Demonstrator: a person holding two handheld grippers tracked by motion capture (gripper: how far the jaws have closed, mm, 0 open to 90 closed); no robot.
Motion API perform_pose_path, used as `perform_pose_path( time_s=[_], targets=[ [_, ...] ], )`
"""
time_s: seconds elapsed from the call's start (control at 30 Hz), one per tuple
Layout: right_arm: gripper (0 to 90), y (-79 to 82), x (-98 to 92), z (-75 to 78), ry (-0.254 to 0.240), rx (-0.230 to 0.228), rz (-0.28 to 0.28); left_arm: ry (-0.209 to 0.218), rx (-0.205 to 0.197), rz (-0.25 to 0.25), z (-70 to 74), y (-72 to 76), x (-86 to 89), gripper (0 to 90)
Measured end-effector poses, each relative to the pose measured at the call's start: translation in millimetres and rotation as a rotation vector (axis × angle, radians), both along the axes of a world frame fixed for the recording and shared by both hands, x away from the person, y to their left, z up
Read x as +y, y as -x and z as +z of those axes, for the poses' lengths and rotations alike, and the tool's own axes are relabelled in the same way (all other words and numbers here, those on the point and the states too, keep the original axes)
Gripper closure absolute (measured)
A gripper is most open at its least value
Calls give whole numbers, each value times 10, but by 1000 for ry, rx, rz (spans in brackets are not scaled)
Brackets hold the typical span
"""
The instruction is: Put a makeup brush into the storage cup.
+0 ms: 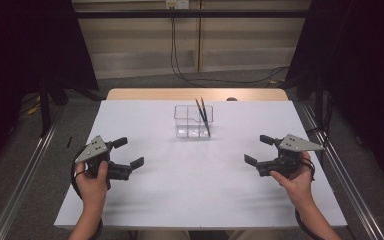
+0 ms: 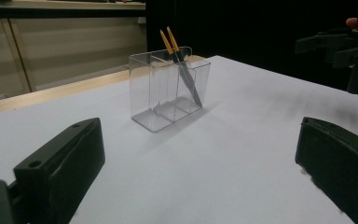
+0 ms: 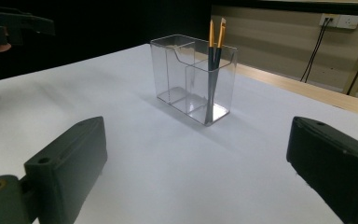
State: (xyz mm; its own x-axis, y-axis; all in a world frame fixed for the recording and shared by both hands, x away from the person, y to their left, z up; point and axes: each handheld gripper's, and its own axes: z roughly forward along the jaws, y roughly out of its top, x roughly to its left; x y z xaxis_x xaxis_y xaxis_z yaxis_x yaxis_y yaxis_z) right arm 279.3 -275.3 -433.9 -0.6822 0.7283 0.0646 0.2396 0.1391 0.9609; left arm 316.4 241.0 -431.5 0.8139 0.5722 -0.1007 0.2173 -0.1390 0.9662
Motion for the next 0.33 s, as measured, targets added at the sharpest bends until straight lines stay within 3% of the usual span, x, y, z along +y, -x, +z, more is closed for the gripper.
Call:
perform_pose_path(
  time_s=[0.33],
  targets=[
    [45, 94, -91, -2, -7, 2, -12, -7, 2, -21, -8, -58, -95, 13]
  ],
)
